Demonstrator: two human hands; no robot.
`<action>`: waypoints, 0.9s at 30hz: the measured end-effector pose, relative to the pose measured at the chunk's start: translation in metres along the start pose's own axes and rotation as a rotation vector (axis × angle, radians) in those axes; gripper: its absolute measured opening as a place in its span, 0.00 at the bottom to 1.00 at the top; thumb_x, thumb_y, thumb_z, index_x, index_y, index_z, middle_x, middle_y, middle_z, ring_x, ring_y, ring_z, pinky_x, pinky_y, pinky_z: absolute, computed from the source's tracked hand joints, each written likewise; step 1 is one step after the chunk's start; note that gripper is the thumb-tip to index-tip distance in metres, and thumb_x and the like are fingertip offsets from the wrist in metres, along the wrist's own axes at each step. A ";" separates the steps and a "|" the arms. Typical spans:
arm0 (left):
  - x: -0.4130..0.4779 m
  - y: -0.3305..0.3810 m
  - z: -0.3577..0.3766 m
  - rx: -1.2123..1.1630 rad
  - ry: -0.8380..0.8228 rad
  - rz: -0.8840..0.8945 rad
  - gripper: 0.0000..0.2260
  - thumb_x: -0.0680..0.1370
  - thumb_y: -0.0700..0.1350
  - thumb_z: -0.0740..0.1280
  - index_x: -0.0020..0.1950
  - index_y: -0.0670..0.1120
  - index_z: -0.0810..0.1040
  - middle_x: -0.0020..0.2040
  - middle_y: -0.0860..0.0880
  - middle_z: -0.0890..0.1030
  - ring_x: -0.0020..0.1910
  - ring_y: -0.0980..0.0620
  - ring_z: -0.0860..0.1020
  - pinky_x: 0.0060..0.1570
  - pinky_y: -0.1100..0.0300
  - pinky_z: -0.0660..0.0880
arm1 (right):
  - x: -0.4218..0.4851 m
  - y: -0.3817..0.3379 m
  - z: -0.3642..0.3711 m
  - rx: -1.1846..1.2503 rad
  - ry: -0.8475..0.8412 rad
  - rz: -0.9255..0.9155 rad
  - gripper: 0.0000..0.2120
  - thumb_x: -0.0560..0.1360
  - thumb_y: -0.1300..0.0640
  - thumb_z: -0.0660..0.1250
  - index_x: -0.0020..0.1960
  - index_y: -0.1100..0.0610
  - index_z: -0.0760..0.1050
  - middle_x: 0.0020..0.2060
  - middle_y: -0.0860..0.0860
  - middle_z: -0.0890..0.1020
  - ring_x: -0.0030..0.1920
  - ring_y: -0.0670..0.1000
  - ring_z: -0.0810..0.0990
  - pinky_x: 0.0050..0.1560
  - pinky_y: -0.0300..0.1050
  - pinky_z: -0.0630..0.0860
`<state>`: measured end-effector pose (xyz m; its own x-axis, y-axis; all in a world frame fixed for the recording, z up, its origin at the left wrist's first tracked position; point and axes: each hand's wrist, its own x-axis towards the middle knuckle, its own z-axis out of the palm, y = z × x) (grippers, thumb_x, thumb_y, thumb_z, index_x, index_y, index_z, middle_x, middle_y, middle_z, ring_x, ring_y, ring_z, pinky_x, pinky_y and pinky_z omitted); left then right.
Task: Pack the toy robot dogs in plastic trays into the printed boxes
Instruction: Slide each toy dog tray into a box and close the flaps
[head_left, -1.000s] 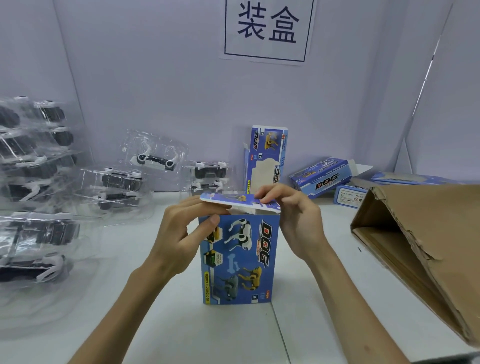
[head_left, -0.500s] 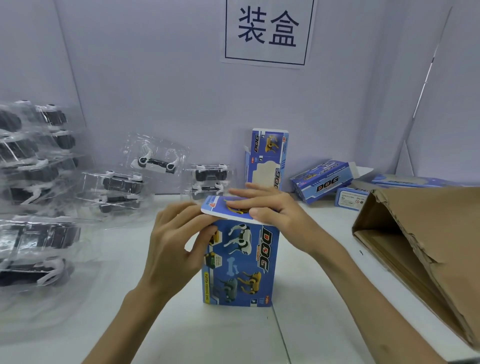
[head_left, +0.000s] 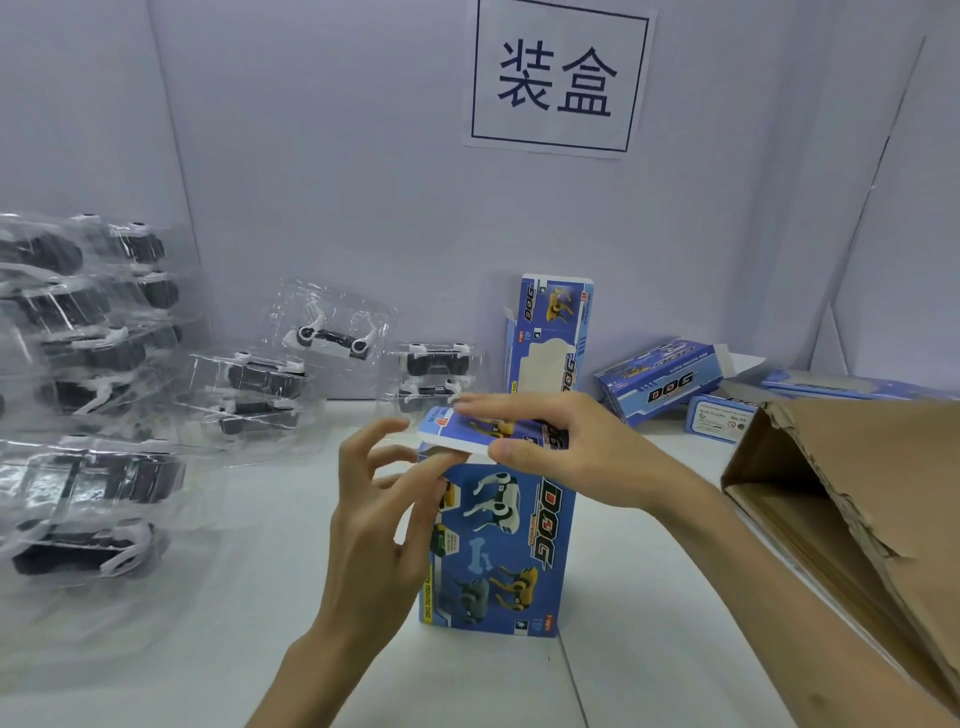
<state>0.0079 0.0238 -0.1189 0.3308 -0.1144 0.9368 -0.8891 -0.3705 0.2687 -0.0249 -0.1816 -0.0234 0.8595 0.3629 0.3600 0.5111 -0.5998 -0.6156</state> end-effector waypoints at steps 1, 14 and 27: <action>-0.001 0.002 0.001 0.001 0.019 -0.006 0.15 0.81 0.39 0.64 0.64 0.54 0.76 0.67 0.53 0.63 0.61 0.65 0.71 0.55 0.75 0.71 | 0.000 0.000 0.000 0.001 0.002 -0.003 0.17 0.75 0.40 0.67 0.64 0.30 0.75 0.64 0.40 0.79 0.61 0.42 0.78 0.54 0.45 0.82; -0.004 -0.002 -0.003 0.037 0.028 0.009 0.12 0.80 0.46 0.64 0.63 0.55 0.77 0.60 0.52 0.66 0.56 0.51 0.73 0.53 0.58 0.76 | 0.006 -0.005 -0.012 0.015 -0.047 -0.020 0.17 0.77 0.57 0.71 0.63 0.42 0.79 0.63 0.38 0.79 0.66 0.37 0.74 0.53 0.37 0.79; -0.004 -0.001 -0.009 -0.057 0.054 0.081 0.09 0.78 0.41 0.68 0.58 0.48 0.78 0.57 0.46 0.71 0.65 0.64 0.71 0.56 0.76 0.71 | 0.015 -0.016 -0.003 -0.212 -0.013 -0.030 0.13 0.79 0.55 0.69 0.62 0.43 0.81 0.61 0.38 0.80 0.58 0.32 0.75 0.48 0.31 0.78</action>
<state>0.0043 0.0328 -0.1211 0.2406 -0.0916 0.9663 -0.9295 -0.3084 0.2022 -0.0203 -0.1691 -0.0062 0.8444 0.3909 0.3662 0.5277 -0.7245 -0.4434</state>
